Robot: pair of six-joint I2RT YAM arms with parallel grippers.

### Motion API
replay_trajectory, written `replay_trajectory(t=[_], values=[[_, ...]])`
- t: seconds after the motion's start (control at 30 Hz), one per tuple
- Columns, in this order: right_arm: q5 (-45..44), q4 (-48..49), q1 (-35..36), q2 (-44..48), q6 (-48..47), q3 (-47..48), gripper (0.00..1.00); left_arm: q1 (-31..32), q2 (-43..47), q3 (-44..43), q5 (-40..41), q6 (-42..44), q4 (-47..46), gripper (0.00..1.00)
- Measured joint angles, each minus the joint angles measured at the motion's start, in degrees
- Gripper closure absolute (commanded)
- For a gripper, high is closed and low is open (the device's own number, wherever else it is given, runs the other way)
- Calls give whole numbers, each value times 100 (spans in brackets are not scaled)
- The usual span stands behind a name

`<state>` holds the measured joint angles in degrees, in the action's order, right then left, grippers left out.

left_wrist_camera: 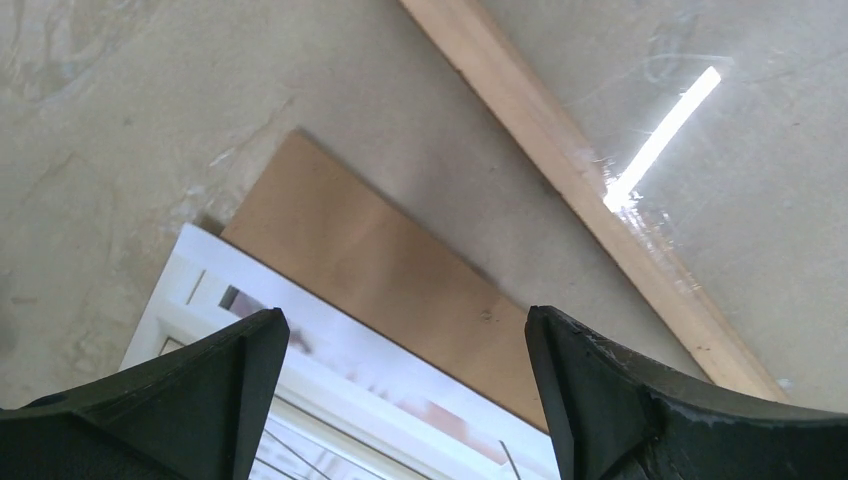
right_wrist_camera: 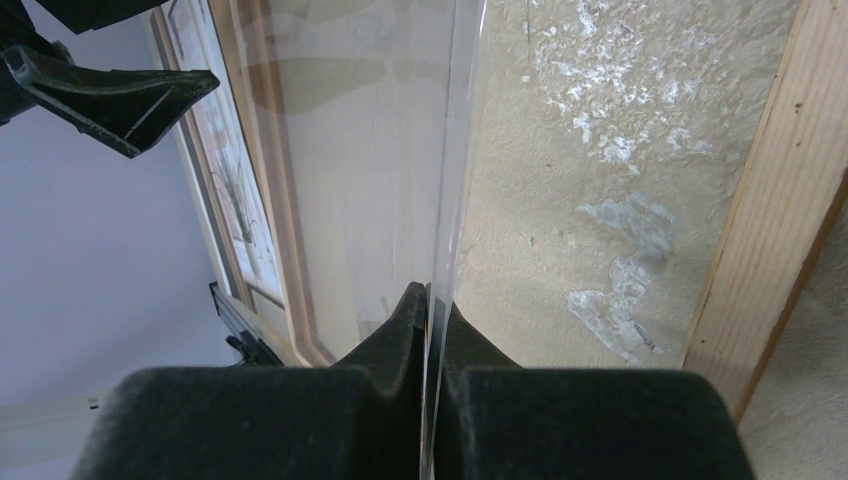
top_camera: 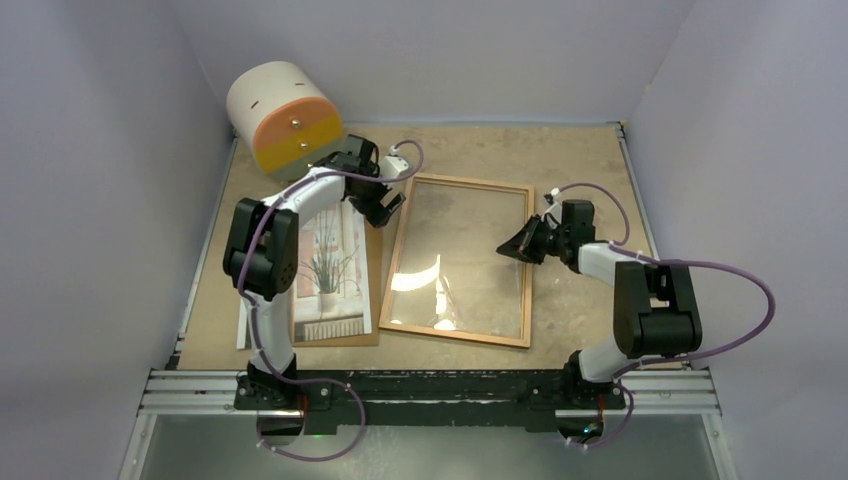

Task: Put the photo into the frame
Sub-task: Adjust the photo frame item on the photo frame.

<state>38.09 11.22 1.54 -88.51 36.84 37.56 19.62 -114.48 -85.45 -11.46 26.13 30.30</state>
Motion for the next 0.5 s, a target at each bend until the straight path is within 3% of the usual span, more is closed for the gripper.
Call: replay_trajectory(t=[0.5], values=[[-197,-151,-46,81,24,-87,100,-35,-214,-26,15,-59,68,6]])
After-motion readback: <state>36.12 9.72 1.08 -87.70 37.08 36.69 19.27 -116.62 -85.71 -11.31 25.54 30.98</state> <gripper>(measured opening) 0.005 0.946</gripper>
